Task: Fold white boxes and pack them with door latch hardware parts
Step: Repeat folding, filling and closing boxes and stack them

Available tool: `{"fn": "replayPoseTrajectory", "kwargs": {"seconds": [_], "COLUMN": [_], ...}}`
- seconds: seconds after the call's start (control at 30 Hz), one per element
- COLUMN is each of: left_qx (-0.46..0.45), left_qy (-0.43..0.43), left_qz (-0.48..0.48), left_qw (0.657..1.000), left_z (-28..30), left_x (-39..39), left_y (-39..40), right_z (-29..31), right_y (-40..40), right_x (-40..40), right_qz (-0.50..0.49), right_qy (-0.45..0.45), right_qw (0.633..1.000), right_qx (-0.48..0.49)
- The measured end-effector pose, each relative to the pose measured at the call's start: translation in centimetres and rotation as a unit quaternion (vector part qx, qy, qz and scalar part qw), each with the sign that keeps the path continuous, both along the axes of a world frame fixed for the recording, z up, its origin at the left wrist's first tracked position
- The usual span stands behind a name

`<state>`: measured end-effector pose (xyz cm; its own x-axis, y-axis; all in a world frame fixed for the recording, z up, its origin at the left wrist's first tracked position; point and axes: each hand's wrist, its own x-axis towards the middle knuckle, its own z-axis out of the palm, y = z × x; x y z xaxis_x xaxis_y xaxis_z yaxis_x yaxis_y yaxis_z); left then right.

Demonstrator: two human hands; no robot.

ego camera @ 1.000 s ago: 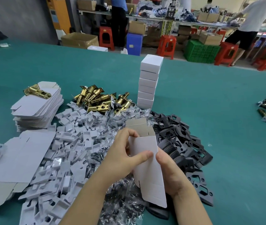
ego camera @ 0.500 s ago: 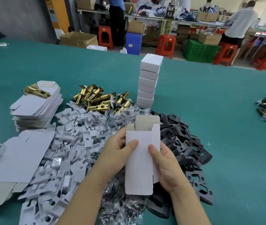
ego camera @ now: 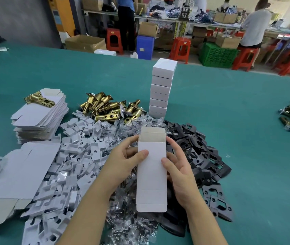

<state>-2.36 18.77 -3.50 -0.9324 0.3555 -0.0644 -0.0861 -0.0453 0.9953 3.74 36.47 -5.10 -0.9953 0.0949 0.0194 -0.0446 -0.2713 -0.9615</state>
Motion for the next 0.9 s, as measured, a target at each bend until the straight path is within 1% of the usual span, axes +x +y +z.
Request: {"fn": "replayPoseTrajectory", "kwargs": {"seconds": [0.17, 0.43, 0.67, 0.9], "left_qx": [0.007, 0.002, 0.015, 0.005], "left_qy": [0.003, 0.002, 0.036, 0.054], "left_qz": [-0.030, -0.026, 0.036, 0.027], "left_qw": [1.000, 1.000, 0.999, 0.998], "left_z": [-0.20, -0.18, 0.04, 0.24], "left_x": [0.02, -0.13, -0.21, -0.08], "left_y": [-0.06, -0.09, -0.28, -0.38], "right_z": [0.10, 0.44, 0.33, 0.39], "right_y": [0.05, 0.49, 0.60, 0.50], "right_x": [0.03, 0.23, 0.29, 0.23], "right_qz": [-0.003, -0.005, 0.003, -0.003], "right_qy": [-0.008, -0.018, -0.023, -0.023], "right_qw": [1.000, 1.000, 1.000, 1.000], "right_qx": [0.004, 0.022, 0.019, 0.007]}}
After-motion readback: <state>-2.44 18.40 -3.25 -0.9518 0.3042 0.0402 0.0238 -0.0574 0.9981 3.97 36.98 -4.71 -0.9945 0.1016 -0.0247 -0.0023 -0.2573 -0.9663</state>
